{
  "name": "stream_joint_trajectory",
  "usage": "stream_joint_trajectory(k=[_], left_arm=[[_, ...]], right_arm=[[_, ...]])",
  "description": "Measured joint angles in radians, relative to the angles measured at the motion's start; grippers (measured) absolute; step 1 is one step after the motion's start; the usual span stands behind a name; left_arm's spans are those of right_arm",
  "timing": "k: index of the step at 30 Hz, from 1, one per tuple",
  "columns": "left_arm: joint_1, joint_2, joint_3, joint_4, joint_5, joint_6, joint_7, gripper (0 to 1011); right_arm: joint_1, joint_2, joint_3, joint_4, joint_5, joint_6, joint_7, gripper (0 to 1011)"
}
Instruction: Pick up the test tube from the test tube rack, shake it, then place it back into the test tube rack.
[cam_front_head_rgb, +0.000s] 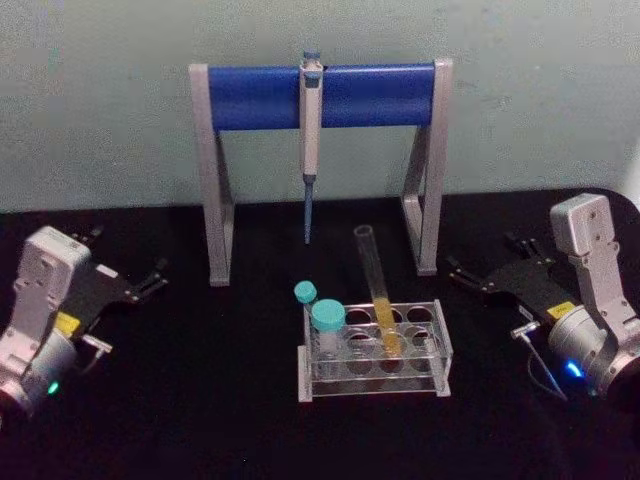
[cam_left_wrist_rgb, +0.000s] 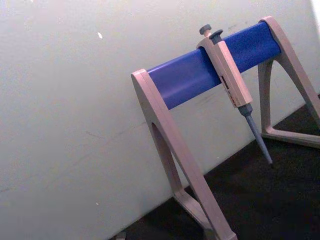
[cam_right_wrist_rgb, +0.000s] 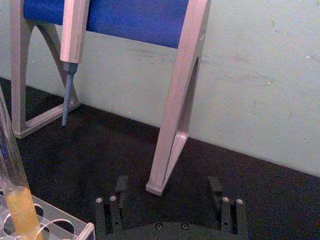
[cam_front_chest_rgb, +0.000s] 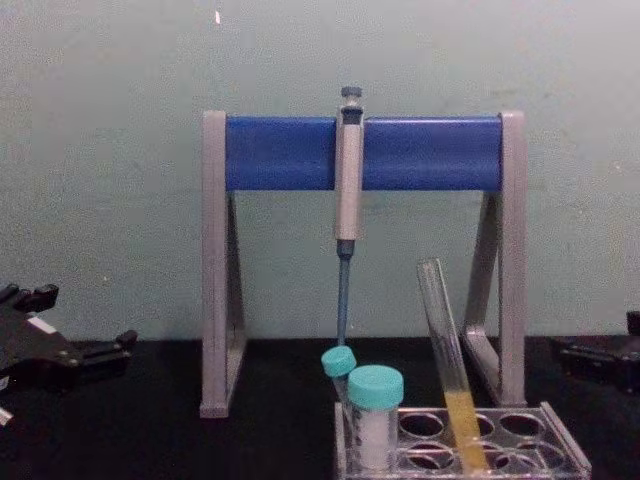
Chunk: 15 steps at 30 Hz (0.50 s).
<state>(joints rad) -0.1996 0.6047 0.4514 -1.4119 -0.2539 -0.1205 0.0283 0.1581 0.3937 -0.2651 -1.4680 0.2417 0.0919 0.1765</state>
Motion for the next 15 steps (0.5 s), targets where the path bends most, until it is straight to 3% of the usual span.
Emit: stream_joint_trajectory(k=[15], left_arm=[[0.0,0.0,0.0,0.0,0.0,0.0,0.0,1001]], right_arm=[[0.0,0.0,0.0,0.0,0.0,0.0,0.0,1000]])
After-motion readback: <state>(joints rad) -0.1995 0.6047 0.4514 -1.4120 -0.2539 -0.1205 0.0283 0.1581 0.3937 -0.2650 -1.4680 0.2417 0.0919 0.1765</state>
